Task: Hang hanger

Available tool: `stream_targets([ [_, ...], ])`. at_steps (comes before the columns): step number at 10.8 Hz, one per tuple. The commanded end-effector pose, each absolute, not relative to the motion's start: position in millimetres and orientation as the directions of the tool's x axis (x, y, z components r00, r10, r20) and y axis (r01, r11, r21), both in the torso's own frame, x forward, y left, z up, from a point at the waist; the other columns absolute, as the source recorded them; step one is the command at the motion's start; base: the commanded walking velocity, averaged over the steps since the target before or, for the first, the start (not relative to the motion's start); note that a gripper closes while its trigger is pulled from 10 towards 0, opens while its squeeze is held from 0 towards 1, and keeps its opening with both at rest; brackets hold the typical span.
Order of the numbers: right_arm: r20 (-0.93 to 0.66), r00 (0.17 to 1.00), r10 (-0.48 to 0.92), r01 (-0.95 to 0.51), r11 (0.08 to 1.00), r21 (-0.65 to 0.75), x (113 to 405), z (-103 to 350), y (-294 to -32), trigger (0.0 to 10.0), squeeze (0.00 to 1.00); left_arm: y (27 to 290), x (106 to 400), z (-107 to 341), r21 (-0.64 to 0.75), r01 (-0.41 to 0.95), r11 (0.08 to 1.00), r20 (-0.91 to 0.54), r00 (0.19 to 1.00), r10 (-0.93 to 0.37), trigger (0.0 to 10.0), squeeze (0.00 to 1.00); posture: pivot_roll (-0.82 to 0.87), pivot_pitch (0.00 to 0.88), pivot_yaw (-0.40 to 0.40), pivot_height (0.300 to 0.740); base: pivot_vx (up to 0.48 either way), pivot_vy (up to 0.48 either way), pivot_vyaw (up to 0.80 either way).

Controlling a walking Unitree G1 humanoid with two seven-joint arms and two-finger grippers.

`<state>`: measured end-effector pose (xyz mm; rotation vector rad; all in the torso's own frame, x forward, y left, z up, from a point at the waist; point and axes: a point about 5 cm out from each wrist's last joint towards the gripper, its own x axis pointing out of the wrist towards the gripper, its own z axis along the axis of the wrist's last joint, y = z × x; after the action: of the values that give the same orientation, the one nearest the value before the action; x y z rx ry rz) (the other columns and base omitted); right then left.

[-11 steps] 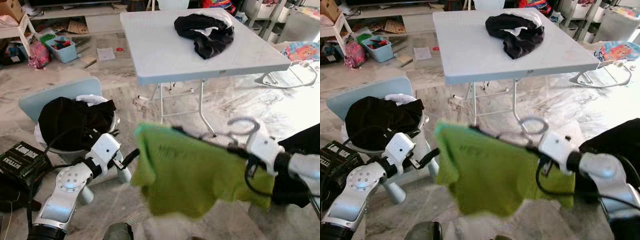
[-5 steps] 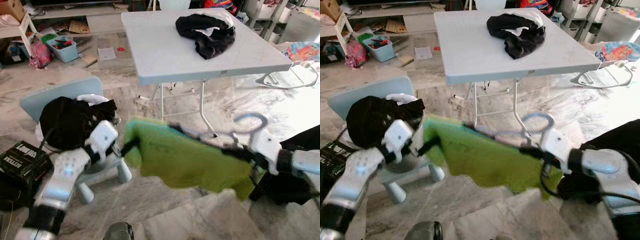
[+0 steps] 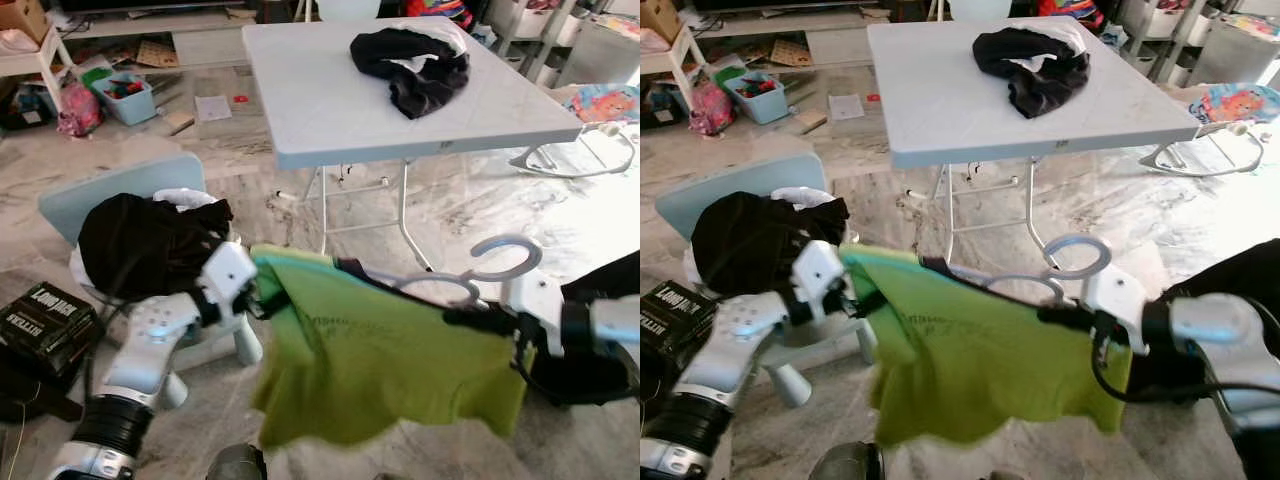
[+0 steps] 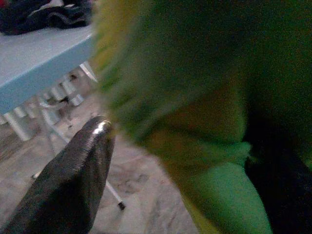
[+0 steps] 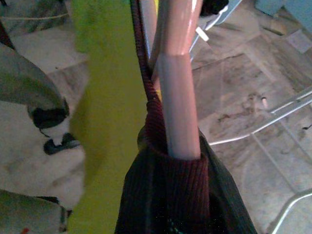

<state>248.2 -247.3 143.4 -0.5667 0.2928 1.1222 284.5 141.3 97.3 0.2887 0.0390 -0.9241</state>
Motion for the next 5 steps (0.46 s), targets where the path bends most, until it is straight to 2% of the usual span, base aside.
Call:
stream_targets([
  [1,-0.47,0.419,0.777,-0.9,0.287,-0.328,254,150,-241,10.0,0.0,140,283,100,0.233,0.804,0.547,-0.146,0.585,-0.798,0.0,0.0,-0.11,0.0,-0.032,0.74,0.0,0.0,0.0],
  [2,-0.463,0.419,0.781,-0.898,0.284,-0.335,257,151,-238,10.0,0.0,141,280,99,0.223,0.817,0.532,-0.153,0.569,-0.808,0.0,0.0,-0.11,0.0,-0.032,0.74,0.0,0.0,0.0],
  [4,-0.489,0.537,0.687,-0.814,0.272,-0.513,273,149,-247,10.0,0.0,148,278,98,0.222,0.822,0.525,-0.174,0.563,-0.808,0.0,0.0,-0.1,0.0,-0.031,0.74,0.0,0.0,0.0],
  [5,-0.476,0.545,0.69,-0.81,0.288,-0.511,275,151,-249,10.0,0.0,152,278,97,0.221,0.819,0.53,-0.181,0.568,-0.802,0.0,0.0,-0.1,0.0,-0.031,0.74,0.0,0.0,0.0],
])
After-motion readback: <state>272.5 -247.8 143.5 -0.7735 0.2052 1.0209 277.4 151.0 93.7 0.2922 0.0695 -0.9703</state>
